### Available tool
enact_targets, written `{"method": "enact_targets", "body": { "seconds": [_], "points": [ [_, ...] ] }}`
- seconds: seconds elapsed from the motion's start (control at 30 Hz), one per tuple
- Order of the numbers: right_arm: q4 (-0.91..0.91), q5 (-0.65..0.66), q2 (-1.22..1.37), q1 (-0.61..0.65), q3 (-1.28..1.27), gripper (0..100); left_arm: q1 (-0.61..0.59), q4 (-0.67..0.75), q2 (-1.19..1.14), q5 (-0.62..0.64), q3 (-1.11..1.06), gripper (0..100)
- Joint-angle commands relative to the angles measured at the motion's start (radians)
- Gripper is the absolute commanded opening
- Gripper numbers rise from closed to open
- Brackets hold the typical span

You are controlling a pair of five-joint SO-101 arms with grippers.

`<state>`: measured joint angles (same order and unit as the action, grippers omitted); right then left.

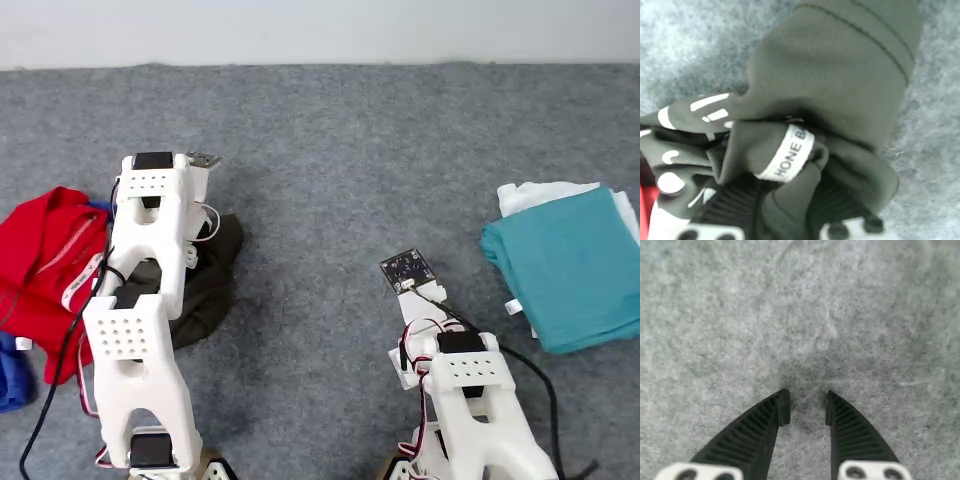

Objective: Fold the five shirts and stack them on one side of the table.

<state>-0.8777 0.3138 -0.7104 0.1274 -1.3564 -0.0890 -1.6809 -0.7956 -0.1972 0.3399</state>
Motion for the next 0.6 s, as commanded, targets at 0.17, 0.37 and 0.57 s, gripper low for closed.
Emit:
{"method": "enact_targets", "body": {
  "seconds": [0.17,0.37,0.57],
  "points": [
    [-0.008,0.005,0.001,0.028,-0.017,12.9,0.129,-0.046,0.199,0.06,0.045,1],
    [-0.008,0.005,0.001,0.028,-0.017,12.8,0.296,-0.074,0.52,0.055,0.096,1],
    [-0.012,0.011,0.001,0.022,-0.018,12.8,0.41,-0.071,0.835,0.028,0.102,1]
  ]
}}
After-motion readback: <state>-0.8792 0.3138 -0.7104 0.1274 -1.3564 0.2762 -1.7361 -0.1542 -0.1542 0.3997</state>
